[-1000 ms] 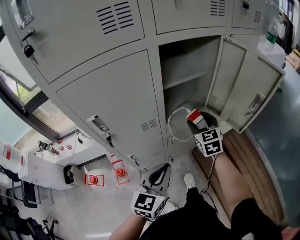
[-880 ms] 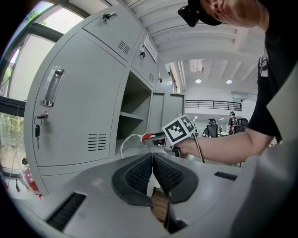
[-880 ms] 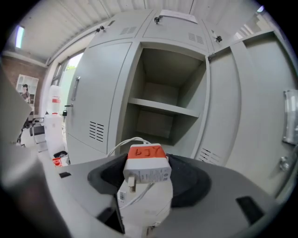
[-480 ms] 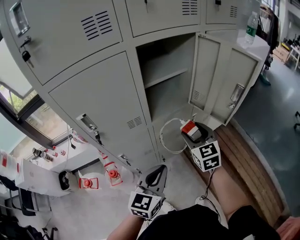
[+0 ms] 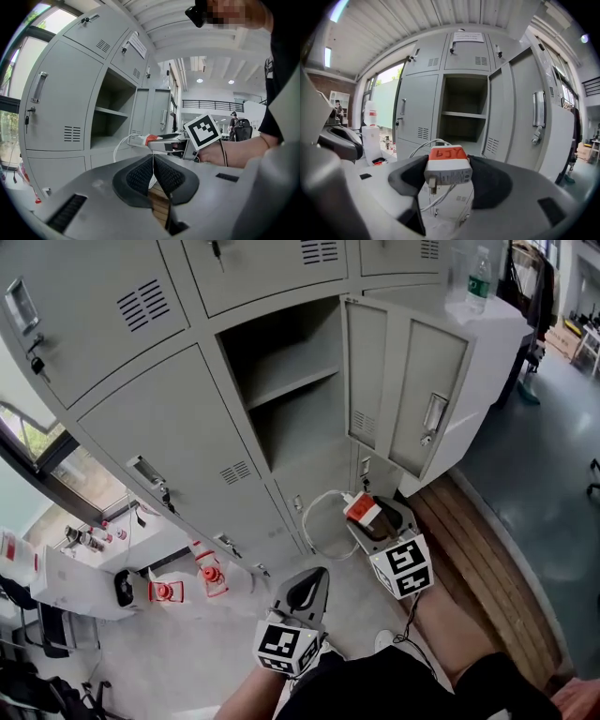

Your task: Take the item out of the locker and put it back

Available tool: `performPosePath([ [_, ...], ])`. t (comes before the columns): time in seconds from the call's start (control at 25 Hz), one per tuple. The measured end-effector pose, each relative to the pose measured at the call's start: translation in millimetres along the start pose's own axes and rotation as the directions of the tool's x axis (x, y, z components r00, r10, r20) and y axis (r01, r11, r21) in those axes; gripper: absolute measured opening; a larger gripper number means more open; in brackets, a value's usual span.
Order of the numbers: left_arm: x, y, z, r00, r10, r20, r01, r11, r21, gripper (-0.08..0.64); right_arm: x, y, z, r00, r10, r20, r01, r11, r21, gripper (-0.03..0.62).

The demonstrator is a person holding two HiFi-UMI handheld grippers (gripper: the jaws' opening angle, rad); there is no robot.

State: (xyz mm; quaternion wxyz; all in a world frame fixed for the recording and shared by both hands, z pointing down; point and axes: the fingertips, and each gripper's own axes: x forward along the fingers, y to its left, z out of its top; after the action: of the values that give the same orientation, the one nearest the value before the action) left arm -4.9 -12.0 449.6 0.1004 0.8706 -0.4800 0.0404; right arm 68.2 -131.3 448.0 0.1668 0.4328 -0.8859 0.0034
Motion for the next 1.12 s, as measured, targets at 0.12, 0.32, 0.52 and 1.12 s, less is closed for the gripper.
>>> performPosePath([
  [0.12, 4, -24, -1, 1.000, 0.022, 0.007, -0.022, 1.000, -0.003, 0.017, -19, -3, -7, 0.999, 0.037, 0.002, -0.037, 0.999, -0.009, 0.325],
  [0.32, 11, -58, -7, 0.998, 0.065, 0.016, -0.065, 0.998, -0.023, 0.017, -46, -11, -18, 0.996, 0.086, 0.015, -0.085, 0.996, -0.022, 0.325],
  [0.52, 21, -82, -16, 0.995, 0.093, 0.017, -0.093, 0.995, -0.030, 0.017, -61, -17, -28, 0.991, 0.128, 0.026, -0.127, 0.991, -0.035, 0.325],
  [1.12, 49, -89, -21, 0.994, 0.105, -0.004, -0.105, 0.994, -0.039, 0.017, -54, -36, -36, 0.987, 0.157, 0.035, -0.156, 0.987, -0.026, 0.325],
])
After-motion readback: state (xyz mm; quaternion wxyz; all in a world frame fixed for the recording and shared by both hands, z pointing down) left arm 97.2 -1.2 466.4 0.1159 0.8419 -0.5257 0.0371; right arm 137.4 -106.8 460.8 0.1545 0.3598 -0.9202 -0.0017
